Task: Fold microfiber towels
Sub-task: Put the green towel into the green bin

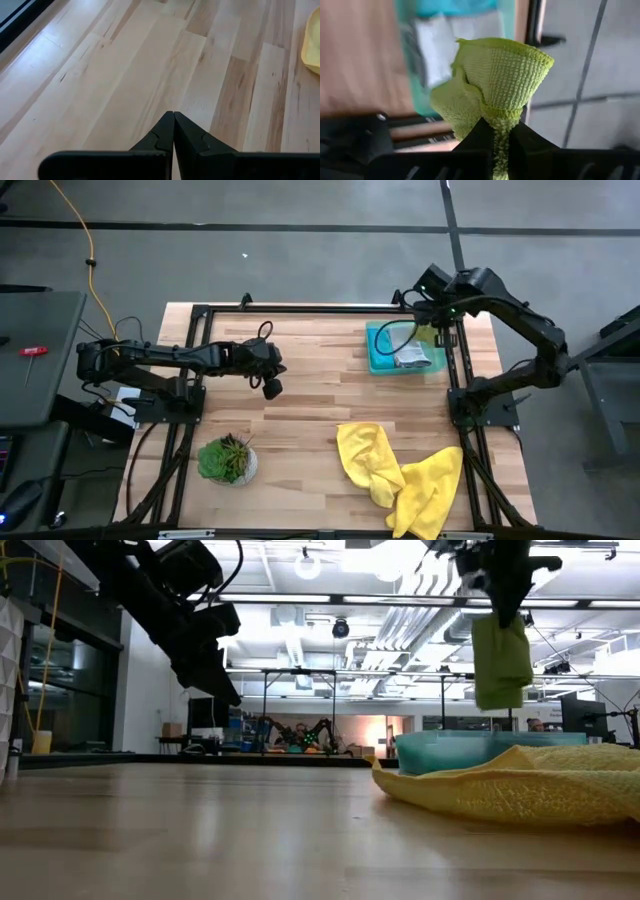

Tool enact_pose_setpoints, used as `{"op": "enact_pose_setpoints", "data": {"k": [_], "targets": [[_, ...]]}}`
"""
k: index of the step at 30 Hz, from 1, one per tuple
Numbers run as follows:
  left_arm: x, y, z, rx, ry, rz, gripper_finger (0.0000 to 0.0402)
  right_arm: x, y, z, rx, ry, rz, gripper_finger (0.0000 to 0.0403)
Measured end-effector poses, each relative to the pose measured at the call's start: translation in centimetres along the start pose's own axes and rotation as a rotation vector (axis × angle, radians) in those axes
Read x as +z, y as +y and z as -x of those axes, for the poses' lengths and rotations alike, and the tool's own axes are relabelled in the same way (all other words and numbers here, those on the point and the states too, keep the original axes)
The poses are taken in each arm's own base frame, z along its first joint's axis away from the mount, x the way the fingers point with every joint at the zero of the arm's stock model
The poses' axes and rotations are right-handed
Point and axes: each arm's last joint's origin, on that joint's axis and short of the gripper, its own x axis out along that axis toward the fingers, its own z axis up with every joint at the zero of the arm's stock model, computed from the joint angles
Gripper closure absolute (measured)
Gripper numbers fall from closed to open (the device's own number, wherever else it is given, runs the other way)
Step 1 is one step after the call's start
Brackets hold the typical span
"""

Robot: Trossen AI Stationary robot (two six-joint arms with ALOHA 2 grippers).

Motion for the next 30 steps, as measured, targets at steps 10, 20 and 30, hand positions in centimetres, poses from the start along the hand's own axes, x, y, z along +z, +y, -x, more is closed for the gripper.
{"op": "enact_pose_setpoints", "data": {"k": [10, 20, 30], "targets": [[0.0, 0.0, 0.0, 0.000, 0.000, -0.001, 0.0401, -1.5, 6.2, 5.2, 0.361, -0.404, -0.165, 0.0403], [0.0, 0.0, 0.0, -0.001, 0.000, -0.001, 0.0401, -2.4, 8.6, 5.7, 0.442, -0.409, -0.213, 0.0403], [0.0, 0.0, 0.0, -0.001, 0.000, -0.001, 0.0401, -5.6, 10.6, -0.8, 0.396, -0.217, -0.194, 0.0403]]}}
